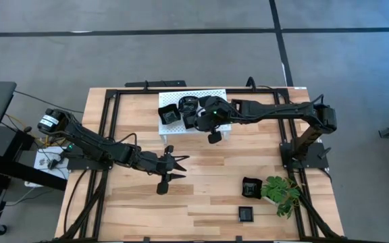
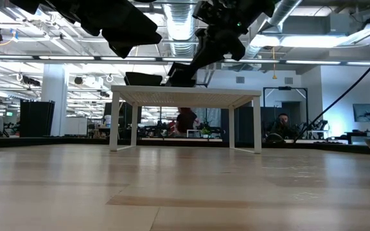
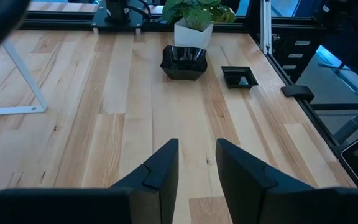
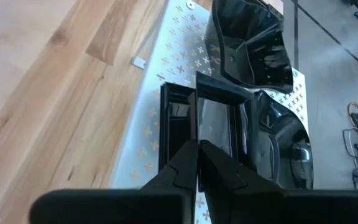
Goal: Pick & Place Mini shaped plates
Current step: Stack the black square plate on top of the black square plate on the shelf
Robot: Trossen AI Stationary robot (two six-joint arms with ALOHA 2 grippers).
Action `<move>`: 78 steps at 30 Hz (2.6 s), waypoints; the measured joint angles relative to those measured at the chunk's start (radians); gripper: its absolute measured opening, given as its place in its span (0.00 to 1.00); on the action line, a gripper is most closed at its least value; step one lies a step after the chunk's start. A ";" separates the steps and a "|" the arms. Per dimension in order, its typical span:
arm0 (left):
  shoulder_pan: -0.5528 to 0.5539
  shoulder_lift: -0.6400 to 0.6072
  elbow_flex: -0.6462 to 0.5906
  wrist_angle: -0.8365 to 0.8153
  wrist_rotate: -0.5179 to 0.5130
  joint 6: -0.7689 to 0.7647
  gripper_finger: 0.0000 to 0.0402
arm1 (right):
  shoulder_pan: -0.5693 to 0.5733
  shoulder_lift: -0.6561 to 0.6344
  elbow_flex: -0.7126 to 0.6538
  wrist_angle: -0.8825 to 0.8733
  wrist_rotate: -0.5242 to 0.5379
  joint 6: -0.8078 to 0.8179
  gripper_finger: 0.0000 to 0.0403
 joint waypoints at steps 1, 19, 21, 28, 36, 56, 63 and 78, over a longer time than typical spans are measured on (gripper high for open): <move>0.000 0.000 0.000 0.000 0.000 0.000 0.27 | 0.000 0.000 0.000 0.000 0.000 0.000 0.04; 0.000 0.000 0.000 0.000 0.000 0.000 0.27 | 0.020 0.000 0.000 0.012 -0.006 0.018 0.16; 0.000 0.000 0.000 0.000 0.000 0.000 0.27 | 0.032 0.000 0.000 0.019 0.001 0.016 0.16; 0.000 0.000 0.000 0.000 0.000 0.000 0.27 | 0.031 0.001 0.000 0.068 0.031 -0.018 0.16; 0.000 0.000 0.000 0.000 0.000 0.000 0.27 | -0.006 0.071 -0.001 0.100 0.028 -0.039 0.05; 0.000 0.000 0.000 0.000 0.000 0.000 0.27 | -0.006 0.084 0.003 0.005 0.063 -0.061 0.01; 0.000 0.000 0.000 0.000 0.000 0.000 0.27 | -0.006 0.044 0.004 -0.152 0.088 0.002 0.01; 0.000 0.000 0.000 0.002 0.000 0.000 0.27 | -0.090 -0.021 -0.002 -0.287 0.129 0.101 0.00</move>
